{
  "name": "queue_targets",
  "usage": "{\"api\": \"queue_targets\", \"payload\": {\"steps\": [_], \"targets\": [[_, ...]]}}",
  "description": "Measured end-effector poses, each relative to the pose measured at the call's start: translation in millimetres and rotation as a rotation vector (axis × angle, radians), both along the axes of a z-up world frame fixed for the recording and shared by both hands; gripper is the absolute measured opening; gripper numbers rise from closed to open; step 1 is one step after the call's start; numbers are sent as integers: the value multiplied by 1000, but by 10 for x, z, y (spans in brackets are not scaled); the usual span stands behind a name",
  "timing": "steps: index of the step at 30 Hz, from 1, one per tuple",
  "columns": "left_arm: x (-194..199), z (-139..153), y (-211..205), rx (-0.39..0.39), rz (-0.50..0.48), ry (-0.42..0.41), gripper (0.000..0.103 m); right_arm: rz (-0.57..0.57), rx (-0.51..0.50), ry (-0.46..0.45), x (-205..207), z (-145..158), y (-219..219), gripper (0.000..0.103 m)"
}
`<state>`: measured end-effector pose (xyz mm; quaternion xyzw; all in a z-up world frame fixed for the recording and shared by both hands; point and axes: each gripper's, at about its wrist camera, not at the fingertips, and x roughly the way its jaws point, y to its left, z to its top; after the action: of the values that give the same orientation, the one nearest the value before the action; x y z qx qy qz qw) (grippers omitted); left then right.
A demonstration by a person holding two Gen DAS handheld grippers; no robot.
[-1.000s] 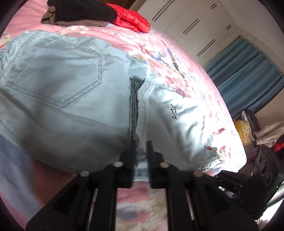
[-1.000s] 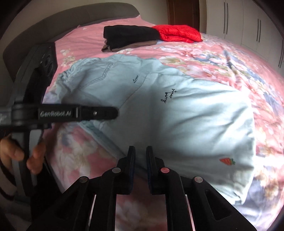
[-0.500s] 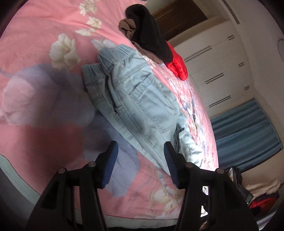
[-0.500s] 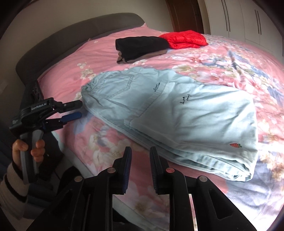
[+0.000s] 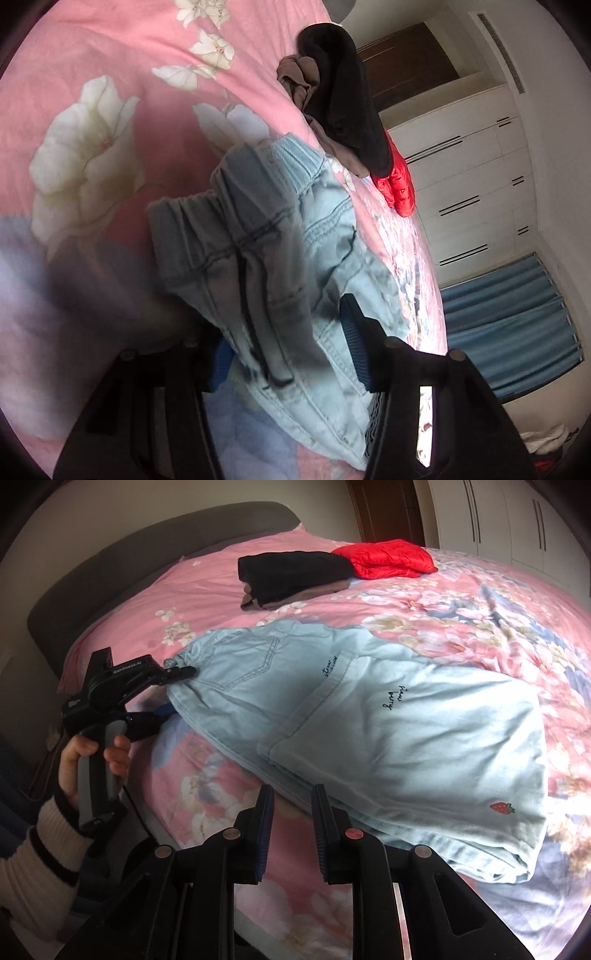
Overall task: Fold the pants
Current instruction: 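Grasp the waistband of the folded jeans with the left tool and lift it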
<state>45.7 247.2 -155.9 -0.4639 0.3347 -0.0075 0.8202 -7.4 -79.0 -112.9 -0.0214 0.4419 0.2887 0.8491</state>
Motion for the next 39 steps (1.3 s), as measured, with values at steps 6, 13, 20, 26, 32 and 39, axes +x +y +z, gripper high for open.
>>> {"api": "queue_targets", "payload": {"steps": [6, 13, 20, 26, 32, 39], "targets": [[28, 88, -5, 86, -6, -20, 27, -47, 17, 34, 560, -7, 220, 20], [-50, 113, -51, 126, -31, -17, 27, -80, 35, 110, 1364, -186, 659, 20], [16, 121, -64, 138, -46, -6, 27, -87, -67, 188, 1617, -426, 877, 19], [46, 165, -102, 161, -63, -1, 27, 34, -94, 201, 945, -243, 897, 19], [61, 322, -215, 230, -70, 8, 27, 151, -184, 123, 486, -402, 1066, 19], [-57, 850, -575, 369, -137, -137, 25, 75, 100, 131, 357, -5, 540, 19]]}}
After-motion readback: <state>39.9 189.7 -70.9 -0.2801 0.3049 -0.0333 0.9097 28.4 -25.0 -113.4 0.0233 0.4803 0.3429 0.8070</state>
